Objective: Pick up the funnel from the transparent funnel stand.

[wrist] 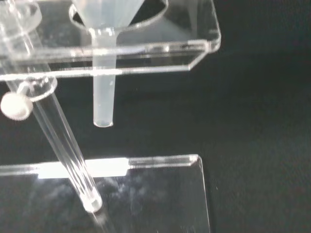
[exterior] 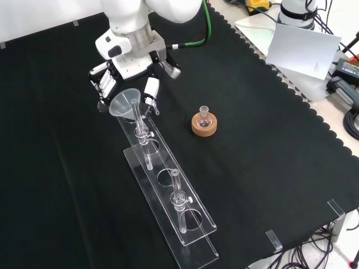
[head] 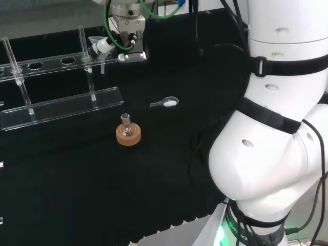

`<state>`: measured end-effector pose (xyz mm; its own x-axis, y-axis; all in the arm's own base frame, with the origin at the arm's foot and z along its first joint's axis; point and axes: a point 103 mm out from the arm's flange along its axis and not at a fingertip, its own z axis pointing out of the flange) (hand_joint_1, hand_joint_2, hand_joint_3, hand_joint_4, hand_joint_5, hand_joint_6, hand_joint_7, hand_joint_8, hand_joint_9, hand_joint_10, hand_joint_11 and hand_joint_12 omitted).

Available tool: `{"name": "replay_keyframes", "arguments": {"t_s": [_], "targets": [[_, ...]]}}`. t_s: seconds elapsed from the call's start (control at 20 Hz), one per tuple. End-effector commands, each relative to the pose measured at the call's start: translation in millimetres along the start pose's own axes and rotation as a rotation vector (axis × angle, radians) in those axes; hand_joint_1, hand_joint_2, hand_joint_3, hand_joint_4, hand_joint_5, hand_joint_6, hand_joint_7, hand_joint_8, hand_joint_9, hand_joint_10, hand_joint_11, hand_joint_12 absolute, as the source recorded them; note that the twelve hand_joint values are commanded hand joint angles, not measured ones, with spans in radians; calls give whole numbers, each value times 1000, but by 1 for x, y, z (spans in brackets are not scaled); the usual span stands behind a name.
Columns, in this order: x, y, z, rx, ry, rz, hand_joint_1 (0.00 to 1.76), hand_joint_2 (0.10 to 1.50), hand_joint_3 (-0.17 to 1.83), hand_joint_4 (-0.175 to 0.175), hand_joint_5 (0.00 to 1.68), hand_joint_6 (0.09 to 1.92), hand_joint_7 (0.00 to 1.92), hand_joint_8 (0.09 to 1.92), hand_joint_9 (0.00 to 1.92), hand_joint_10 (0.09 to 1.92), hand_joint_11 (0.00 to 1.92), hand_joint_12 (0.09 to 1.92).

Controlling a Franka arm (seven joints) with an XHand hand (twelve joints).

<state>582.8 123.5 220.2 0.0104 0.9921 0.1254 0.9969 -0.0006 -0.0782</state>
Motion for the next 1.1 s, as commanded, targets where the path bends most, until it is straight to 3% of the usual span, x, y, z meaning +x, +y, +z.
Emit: {"name": "replay_keyframes", "arguments": {"t_s": [0.05,0.75,1.1], "targets": [[-5,-2,-16,-67,29,1,579,840,60,-1,663,126,790,706,702,500,65,1545],[-3,-4,-77,-183,-5,-25,586,843,66,3,667,144,800,703,699,484,72,1542],[-13,-27,-116,-259,-14,-16,587,843,69,4,669,155,804,701,699,480,72,1540]]}}
